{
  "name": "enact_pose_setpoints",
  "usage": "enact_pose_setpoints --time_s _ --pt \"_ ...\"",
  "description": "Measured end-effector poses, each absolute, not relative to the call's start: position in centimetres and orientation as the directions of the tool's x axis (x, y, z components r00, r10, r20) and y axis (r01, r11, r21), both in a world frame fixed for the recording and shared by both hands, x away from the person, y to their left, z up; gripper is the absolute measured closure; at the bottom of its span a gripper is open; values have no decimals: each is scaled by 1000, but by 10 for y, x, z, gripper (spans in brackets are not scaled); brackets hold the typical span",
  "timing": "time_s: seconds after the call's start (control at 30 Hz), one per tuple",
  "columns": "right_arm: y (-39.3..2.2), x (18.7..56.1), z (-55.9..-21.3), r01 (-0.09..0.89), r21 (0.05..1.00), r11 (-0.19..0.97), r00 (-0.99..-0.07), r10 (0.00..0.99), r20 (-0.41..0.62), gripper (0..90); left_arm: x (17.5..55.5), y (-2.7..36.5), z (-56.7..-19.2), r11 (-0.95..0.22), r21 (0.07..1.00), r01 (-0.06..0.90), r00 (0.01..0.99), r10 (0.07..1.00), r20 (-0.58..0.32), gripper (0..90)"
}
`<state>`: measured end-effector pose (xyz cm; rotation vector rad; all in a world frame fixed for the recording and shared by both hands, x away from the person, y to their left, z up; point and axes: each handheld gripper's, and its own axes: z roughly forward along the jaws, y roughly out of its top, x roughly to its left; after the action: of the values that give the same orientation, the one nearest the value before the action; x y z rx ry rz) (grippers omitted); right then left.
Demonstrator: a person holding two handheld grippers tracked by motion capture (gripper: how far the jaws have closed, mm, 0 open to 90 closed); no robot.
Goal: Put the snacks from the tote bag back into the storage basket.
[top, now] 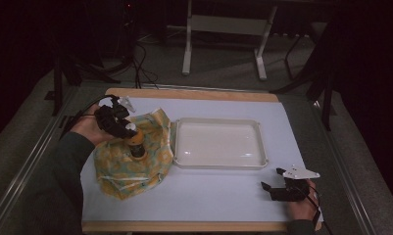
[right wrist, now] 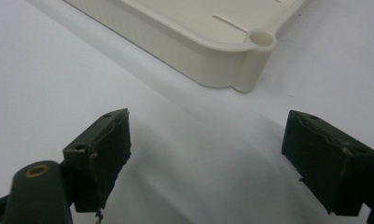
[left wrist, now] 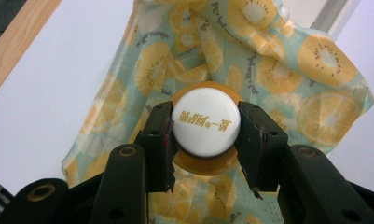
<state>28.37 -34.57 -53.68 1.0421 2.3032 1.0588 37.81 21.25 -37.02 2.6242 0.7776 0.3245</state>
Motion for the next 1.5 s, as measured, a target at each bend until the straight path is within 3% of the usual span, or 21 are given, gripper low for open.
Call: enact_pose_setpoints --time_s 0.73,1.5 --pt "-346 284 -537 463 772 436 -644 764 -45 151 378 188 -362 -855 293 427 854 488 180 590" --pt "-346 284 -537 466 772 432 -641 766 -42 151 382 186 -350 -848 290 444 846 503 177 591"
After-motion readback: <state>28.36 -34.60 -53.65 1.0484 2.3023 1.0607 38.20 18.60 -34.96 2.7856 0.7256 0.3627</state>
